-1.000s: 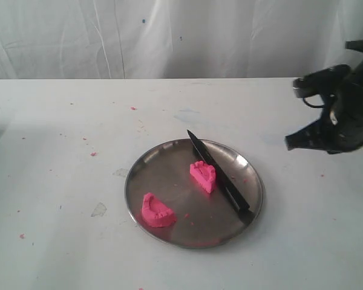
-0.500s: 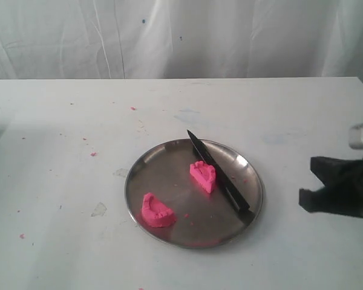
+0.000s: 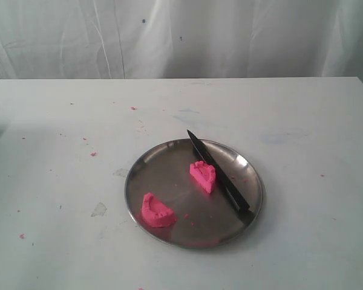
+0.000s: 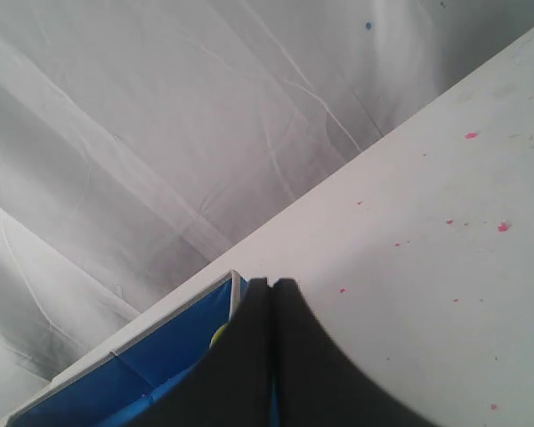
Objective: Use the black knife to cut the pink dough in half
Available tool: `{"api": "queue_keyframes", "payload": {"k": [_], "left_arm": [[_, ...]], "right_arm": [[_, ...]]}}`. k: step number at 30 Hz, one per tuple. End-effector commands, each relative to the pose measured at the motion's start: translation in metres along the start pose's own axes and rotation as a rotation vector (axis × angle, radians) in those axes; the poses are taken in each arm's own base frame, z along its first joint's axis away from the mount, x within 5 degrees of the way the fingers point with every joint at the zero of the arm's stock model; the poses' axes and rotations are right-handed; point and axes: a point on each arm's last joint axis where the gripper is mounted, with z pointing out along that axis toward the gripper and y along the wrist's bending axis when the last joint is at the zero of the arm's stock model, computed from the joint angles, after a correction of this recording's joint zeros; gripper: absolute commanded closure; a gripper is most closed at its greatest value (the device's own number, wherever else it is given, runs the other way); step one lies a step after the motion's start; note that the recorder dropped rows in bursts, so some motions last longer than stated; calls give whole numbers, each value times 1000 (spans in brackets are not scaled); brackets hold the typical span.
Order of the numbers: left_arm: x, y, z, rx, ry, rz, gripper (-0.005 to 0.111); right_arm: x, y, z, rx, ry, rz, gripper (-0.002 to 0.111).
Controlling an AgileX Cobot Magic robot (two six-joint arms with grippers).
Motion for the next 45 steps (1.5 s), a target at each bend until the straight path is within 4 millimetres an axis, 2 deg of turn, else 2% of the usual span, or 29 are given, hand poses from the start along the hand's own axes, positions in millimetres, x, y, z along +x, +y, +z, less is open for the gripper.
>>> {"api": "queue_keyframes", "payload": {"k": [1, 7, 13, 16, 18, 22, 26, 28, 35, 39, 41, 42, 45], "left_arm": [[0, -1, -1, 8, -16, -9, 107], [0, -1, -1, 8, -16, -9, 107], [0, -1, -1, 8, -16, -9, 107], [0, -1, -1, 10, -18, -10, 107], [0, -1, -1, 7, -13, -10, 107], [0, -1, -1, 10, -18, -10, 107], [0, -1, -1, 10, -18, -10, 107], [0, 0, -1, 5, -16, -12, 107], [0, -1, -1, 7, -23, -12, 107], [0, 0, -2, 5, -21, -13, 107], [0, 0, -2, 6, -23, -13, 107], [0, 0, -2, 6, -23, -13, 107], [0, 0, -2, 6, -23, -13, 107]], "right_arm": [[-18, -1, -22, -48, -204, 31, 108], [-29, -2, -38, -77, -339, 63, 108], [-31, -3, -42, -85, -366, 64, 108], [-18, -5, -38, -63, -251, 88, 108], [-4, 1, -37, -124, -97, 42, 108], [12, 12, -51, -282, 28, -91, 108], [13, 9, -68, -276, -91, -266, 108], [9, 7, -67, -232, -129, -266, 108], [-19, -5, -72, -75, -424, -220, 108], [-25, -4, -75, -31, -505, -361, 108], [-20, -2, -73, -57, -449, -373, 108], [-13, -2, -71, -74, -367, -336, 108], [20, -11, -64, -38, 17, -242, 108]]}}
